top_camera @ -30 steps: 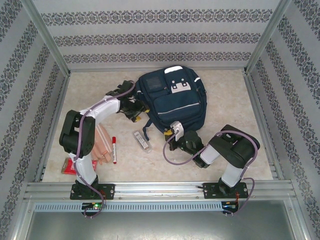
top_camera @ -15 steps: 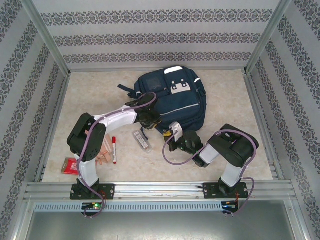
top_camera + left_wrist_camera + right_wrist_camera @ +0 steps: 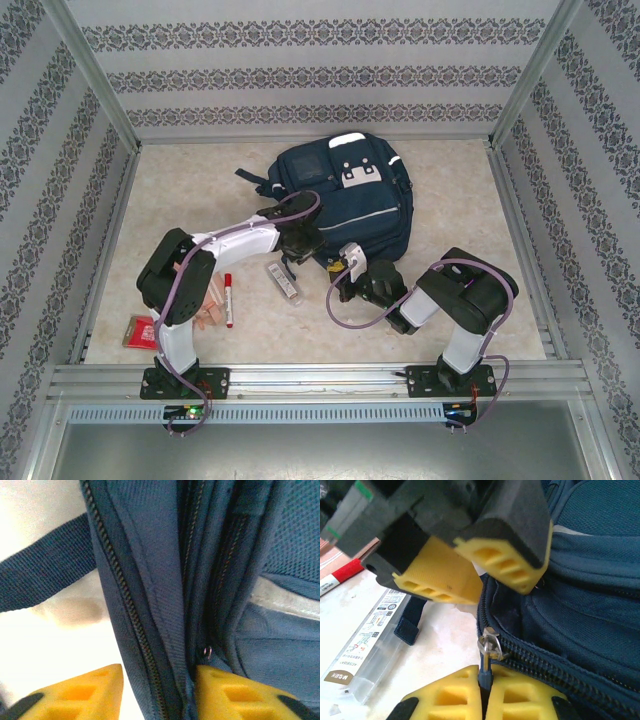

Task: Pack books, pencil case, and school supplies into a backpack

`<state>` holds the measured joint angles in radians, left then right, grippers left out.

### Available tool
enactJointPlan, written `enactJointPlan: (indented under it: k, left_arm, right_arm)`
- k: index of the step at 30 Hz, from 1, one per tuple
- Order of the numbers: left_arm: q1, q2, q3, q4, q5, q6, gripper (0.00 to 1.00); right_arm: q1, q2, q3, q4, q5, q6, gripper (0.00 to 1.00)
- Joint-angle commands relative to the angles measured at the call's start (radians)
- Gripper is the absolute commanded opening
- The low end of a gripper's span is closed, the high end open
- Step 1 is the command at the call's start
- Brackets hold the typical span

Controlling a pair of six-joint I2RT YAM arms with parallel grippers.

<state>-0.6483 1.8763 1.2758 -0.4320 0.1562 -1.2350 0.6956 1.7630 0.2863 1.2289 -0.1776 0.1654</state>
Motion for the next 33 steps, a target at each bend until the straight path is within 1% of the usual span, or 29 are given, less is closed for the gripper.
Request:
enactJointPlan:
  k: [1, 2, 3, 5, 8, 11, 13, 15, 18, 20, 23, 26, 31, 33]
  left_arm:
    - [-0.007, 0.024, -0.024, 0.006, -0.032, -0.071, 0.28]
    - [-0.003, 0.019, -0.021, 0.001, -0.055, -0.055, 0.18]
    - [0.002, 0.014, -0.012, -0.003, -0.068, -0.031, 0.11]
    - [0.031, 0.008, 0.020, -0.031, -0.070, 0.037, 0.00]
    - [0.080, 0.011, 0.078, -0.075, -0.027, 0.163, 0.00]
    - [0.118, -0.008, 0.068, -0.018, 0.054, 0.300, 0.00]
    - [0.138, -0.022, 0.051, -0.019, 0.059, 0.395, 0.00]
    - [0.151, -0.025, 0.033, -0.019, 0.068, 0.493, 0.00]
    - [0.168, -0.008, 0.033, -0.003, 0.145, 0.657, 0.00]
    - [0.178, 0.021, 0.067, -0.031, 0.184, 0.742, 0.00]
    - [0.210, 0.072, 0.154, -0.104, 0.233, 0.792, 0.00]
    - [0.254, 0.106, 0.232, -0.140, 0.288, 0.789, 0.00]
    - [0.334, 0.146, 0.304, -0.192, 0.277, 0.780, 0.00]
    - [0.357, 0.167, 0.335, -0.210, 0.264, 0.772, 0.00]
  right_arm:
    - [-0.007, -0.031, 0.011, 0.020, -0.024, 0.007, 0.00]
    - [-0.007, -0.038, 0.007, 0.012, -0.021, 0.006, 0.00]
    - [-0.006, -0.045, 0.003, 0.004, -0.016, 0.004, 0.00]
    - [-0.011, -0.056, -0.014, -0.014, -0.010, 0.004, 0.00]
    - [-0.015, -0.056, -0.036, -0.041, 0.024, 0.018, 0.00]
    - [-0.018, -0.042, -0.071, -0.043, 0.129, 0.055, 0.00]
    - [-0.025, -0.037, -0.092, -0.036, 0.169, 0.075, 0.00]
    - [-0.027, -0.050, -0.108, -0.044, 0.198, 0.089, 0.00]
    - [-0.032, -0.079, -0.129, -0.062, 0.228, 0.103, 0.00]
    - [-0.036, -0.097, -0.136, -0.090, 0.243, 0.093, 0.00]
    - [-0.045, -0.119, -0.145, -0.128, 0.263, 0.077, 0.00]
    - [-0.057, -0.151, -0.159, -0.151, 0.280, 0.090, 0.00]
    - [-0.068, -0.236, -0.152, -0.266, 0.280, 0.072, 0.00]
    - [-0.068, -0.262, -0.148, -0.292, 0.248, 0.043, 0.00]
